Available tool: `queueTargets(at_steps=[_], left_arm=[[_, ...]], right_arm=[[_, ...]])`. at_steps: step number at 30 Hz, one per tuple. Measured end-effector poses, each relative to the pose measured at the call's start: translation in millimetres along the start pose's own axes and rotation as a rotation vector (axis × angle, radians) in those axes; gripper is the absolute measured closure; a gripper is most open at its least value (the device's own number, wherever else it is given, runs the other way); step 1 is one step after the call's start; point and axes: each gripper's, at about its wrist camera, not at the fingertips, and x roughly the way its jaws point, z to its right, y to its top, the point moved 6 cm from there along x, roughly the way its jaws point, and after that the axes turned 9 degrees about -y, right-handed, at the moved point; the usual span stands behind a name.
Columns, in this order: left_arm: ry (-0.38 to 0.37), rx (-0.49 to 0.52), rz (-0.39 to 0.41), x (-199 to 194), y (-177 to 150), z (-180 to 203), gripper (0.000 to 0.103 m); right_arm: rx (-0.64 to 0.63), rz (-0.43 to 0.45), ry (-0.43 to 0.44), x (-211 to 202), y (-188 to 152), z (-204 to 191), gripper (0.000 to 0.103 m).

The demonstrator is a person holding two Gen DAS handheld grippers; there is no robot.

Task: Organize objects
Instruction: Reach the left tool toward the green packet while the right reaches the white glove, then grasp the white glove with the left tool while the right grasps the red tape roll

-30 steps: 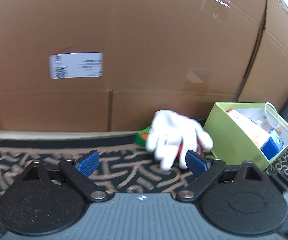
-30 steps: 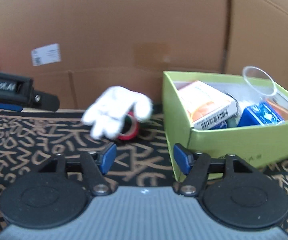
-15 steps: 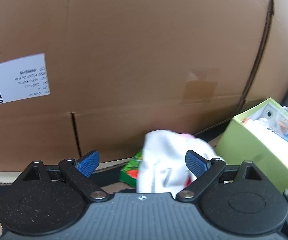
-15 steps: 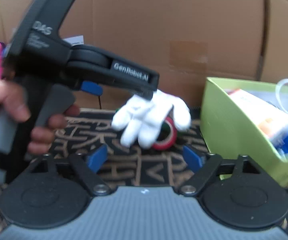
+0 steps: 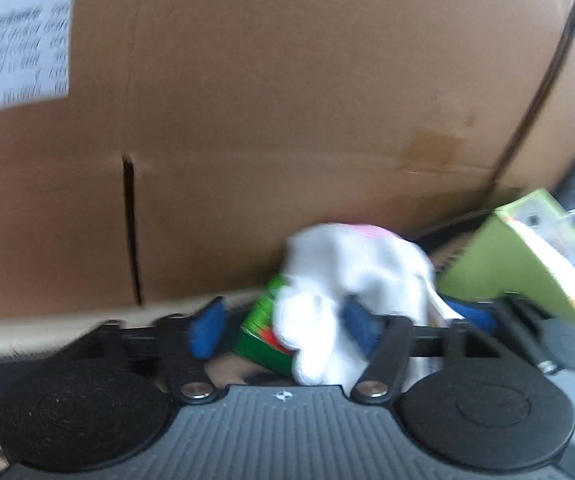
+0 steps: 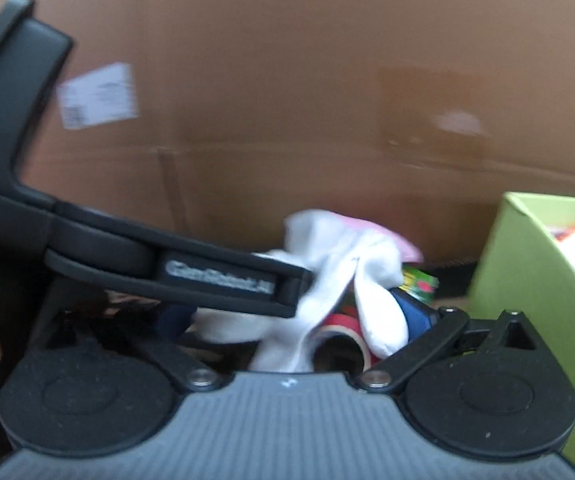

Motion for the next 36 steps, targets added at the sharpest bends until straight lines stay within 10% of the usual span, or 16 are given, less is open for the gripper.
queueTargets(at_steps=[6,14,18,26,27,31,36], left_arm=[[-0.01,0.047,-0.022,-52.7,-50.1,21.2,0.058],[-0.026,0.108,-0.074,-128.8,-116.1,56.9,0.049],[0.035,0.055,0.003,-149.2,-115.4,52.8,0.021],[0.009,0.128,-0.063,-100.3,-96.0,85.9,0.015],[0.012,0.181,-0.088,-91.2,-97.9,90.6,0.017],[0.045,0.237,-0.121,-101.0,-109.4,81.7,0.083],[0.066,0.12,-0.152,-150.8,-122.8,50.2,0.09]], right_arm=[[-0.051,-0.041,0.222,-44.2,-22.6,-32.6,0.012],[-0.128,-0.114,0.381,-119.7,-77.9,-66.1,0.012],[-0.147,-0.108,0.332,-149.9,-80.0,-43.4,0.007],[-0.063,-0.076,0.161,-177.2,-82.5,16.7,0.006],[-0.046,-0.079,0.144,-177.8,-83.4,22.1,0.006],[-0.035,-0.086,0.105,-183.1,-88.2,39.1,0.006],[-0.04,-0.103,0.128,-163.9,-82.4,34.5,0.009]])
